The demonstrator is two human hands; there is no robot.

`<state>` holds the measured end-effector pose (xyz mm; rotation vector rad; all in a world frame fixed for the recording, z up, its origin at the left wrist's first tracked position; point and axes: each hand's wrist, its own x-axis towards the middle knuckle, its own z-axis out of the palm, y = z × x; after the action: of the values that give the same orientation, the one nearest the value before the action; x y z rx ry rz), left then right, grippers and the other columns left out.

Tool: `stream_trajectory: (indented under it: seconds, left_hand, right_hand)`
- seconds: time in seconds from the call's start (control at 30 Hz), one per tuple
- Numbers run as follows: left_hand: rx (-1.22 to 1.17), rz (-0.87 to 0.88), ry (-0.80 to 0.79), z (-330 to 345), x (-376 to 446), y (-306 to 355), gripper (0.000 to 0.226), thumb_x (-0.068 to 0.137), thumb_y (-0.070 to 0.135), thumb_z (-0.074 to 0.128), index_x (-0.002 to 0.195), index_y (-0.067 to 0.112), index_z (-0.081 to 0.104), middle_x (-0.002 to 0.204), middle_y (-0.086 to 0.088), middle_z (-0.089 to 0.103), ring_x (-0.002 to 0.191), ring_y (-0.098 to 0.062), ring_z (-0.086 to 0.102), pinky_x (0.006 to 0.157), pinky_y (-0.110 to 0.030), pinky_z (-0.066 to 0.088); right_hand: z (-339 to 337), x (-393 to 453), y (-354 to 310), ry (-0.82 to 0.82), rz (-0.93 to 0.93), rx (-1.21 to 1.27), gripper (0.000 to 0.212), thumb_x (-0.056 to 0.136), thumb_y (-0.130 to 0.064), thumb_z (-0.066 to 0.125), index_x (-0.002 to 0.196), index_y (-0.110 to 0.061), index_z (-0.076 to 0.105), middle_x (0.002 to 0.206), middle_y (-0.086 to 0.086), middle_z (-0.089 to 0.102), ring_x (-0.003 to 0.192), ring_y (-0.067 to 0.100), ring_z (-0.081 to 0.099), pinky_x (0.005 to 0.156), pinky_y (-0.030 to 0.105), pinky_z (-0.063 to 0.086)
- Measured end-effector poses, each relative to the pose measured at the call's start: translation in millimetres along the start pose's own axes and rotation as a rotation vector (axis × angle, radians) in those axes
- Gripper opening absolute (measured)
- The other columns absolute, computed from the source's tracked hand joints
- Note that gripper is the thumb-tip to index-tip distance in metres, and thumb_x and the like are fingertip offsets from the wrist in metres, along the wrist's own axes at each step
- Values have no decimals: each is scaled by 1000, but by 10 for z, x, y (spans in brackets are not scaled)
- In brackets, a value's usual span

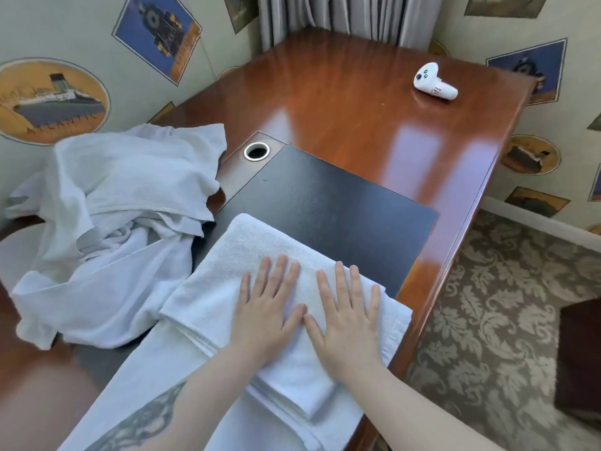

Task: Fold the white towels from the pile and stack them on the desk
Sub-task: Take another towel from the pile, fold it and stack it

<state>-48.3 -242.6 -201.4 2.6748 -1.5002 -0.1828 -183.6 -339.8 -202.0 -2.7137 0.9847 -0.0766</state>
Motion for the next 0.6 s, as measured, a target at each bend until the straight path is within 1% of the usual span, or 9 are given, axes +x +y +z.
stream_trajectory:
  seconds: [0.13, 0.23, 0.33, 0.47, 0.6]
  left_hand:
    - [-14, -14, -4, 8, 68, -5, 69, 93, 57, 17, 155, 35, -3, 162, 13, -12, 149, -13, -17, 120, -43, -7]
    - [-10, -47, -17, 24, 289, 66, 70, 91, 58, 11, 154, 36, -11, 161, 14, -19, 147, -13, -24, 120, -45, -8]
    - [-8, -68, -12, 46, 593, 171, 70, 90, 59, 8, 152, 37, -16, 160, 13, -21, 146, -14, -25, 119, -46, -12]
    - [-7, -74, 13, 81, 947, 295, 70, 91, 58, 10, 153, 35, -13, 162, 11, -17, 147, -16, -23, 116, -44, -17]
    - [-25, -50, 18, 69, 1377, 424, 71, 90, 57, 12, 154, 34, -9, 163, 10, -12, 148, -17, -21, 117, -47, -14]
  right_hand:
    - [29, 95, 86, 6, -33, -5, 69, 95, -60, 25, 156, -26, 22, 164, 2, 12, 151, 26, 7, 118, 53, 2]
    - [-6, 312, 223, -16, -52, -33, 70, 95, -61, 20, 157, -28, 16, 165, -1, 6, 152, 23, 0, 120, 49, -5]
    - [-50, 604, 430, -25, -73, -65, 70, 95, -63, 14, 157, -31, 7, 165, -2, -1, 152, 21, -7, 119, 48, -11]
    - [-94, 910, 643, -25, -72, -93, 70, 95, -62, 13, 157, -31, 5, 165, -3, -4, 152, 21, -9, 120, 49, -9]
    - [-170, 1216, 855, -28, -41, -117, 69, 95, -61, 10, 157, -32, 4, 165, -3, -4, 151, 20, -9, 119, 49, -9]
